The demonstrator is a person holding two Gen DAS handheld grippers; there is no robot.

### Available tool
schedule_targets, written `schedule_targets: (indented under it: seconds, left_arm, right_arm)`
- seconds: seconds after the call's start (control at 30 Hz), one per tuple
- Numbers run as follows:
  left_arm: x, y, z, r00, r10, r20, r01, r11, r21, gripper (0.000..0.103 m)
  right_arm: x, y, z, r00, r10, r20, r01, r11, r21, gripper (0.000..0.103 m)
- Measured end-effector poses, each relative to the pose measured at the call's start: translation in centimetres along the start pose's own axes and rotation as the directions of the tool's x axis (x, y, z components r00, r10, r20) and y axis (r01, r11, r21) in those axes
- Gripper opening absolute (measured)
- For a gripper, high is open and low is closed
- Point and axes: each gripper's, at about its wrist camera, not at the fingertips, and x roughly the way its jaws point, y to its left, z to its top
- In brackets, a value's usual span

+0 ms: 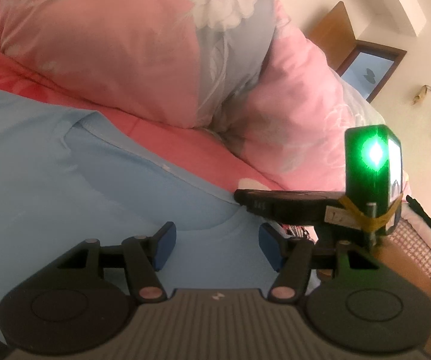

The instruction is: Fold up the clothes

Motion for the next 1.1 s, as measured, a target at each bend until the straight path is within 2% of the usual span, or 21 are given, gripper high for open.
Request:
schedule_targets:
  seconds: [0.07,0.17,0.23,0.33,0.37,0.43,0.47,0.57,0.67,0.73,0.8,0.83,0.87,0.93,1.0,1.1]
  left_arm:
    - [0.0,0.0,0.0,1.000,0.001,0.000,-0.001,1.000,0.001,0.062]
    - [0.0,0.0,0.0,1.000,0.002,0.002,-0.002,1.000,-0.003,0.062]
    - [0.0,0.1,0.0,1.000,0.001,0.004,-0.001,1.000,-0.007,0.062]
    - [-0.1,0.1,0.0,1.000,0.002,0.012,-0.002,1.000,-0.017,0.063]
    - [-0.2,0.1,0.0,1.000,0.003,0.016,-0.003,1.000,-0.020,0.063]
    - [-0.4,0.3,0.2,0.999,0.009,0.034,-0.008,0.999,-0.038,0.063]
    - [-0.6,0.5,0.3,0.999,0.013,0.046,-0.011,0.999,-0.049,0.063]
    - [-1.0,0.8,0.5,0.997,0.025,0.069,-0.020,0.997,-0.070,0.063]
    - [-1.2,0.9,0.6,0.996,0.038,0.078,-0.032,0.997,-0.074,0.063]
    - [-1.2,1.0,0.6,0.996,0.042,0.081,-0.035,0.996,-0.081,0.063]
    - [-1.1,1.2,0.6,0.996,0.044,0.078,-0.037,0.995,-0.088,0.063]
    - [-1.1,1.2,0.5,0.996,0.040,0.074,-0.033,0.996,-0.088,0.063]
    - [-1.1,1.1,0.5,0.996,0.038,0.075,-0.032,0.996,-0.086,0.063]
    - [-1.1,1.1,0.4,0.997,0.032,0.077,-0.026,0.996,-0.081,0.065]
    - [-1.0,1.0,0.4,0.997,0.023,0.078,-0.017,0.997,-0.074,0.065]
    - [-1.0,0.8,0.4,0.997,0.021,0.076,-0.016,0.998,-0.068,0.065]
  right_arm:
    - [0.4,-1.3,-0.1,1.000,0.028,0.014,-0.029,0.998,0.061,0.003]
    - [0.5,-2.9,-0.1,0.998,0.047,0.034,-0.051,0.989,0.138,0.015]
    - [0.4,-3.9,-0.1,0.997,0.055,0.047,-0.063,0.981,0.181,0.018]
    - [-0.8,-5.5,0.4,0.997,0.012,0.082,-0.030,0.973,0.228,0.021]
    - [-1.4,-6.0,0.5,0.994,0.025,0.107,-0.051,0.967,0.250,0.021]
    - [-2.6,-6.3,1.0,0.984,0.118,0.130,-0.148,0.957,0.248,0.021]
    - [-3.2,-6.4,1.2,0.976,0.166,0.141,-0.197,0.949,0.245,0.021]
    - [-4.5,-4.8,1.9,0.931,0.338,0.140,-0.359,0.918,0.167,0.018]
    - [-3.1,-2.7,2.3,0.876,0.480,0.051,-0.482,0.864,0.146,0.018]
    - [-1.8,-1.5,2.4,0.849,0.528,-0.004,-0.523,0.842,0.135,0.018]
    - [0.1,-0.7,2.4,0.846,0.533,-0.030,-0.522,0.838,0.161,0.018]
    - [1.1,-0.4,2.4,0.845,0.533,-0.041,-0.519,0.837,0.175,0.013]
    - [1.2,-1.1,2.5,0.870,0.493,-0.014,-0.480,0.852,0.209,0.008]
    - [1.5,-2.5,2.6,0.913,0.407,0.035,-0.400,0.873,0.280,0.011]
    - [0.8,-4.7,2.5,0.946,0.314,0.079,-0.320,0.877,0.358,0.014]
    - [-3.6,-9.4,0.7,0.954,0.267,0.138,-0.301,0.844,0.444,0.014]
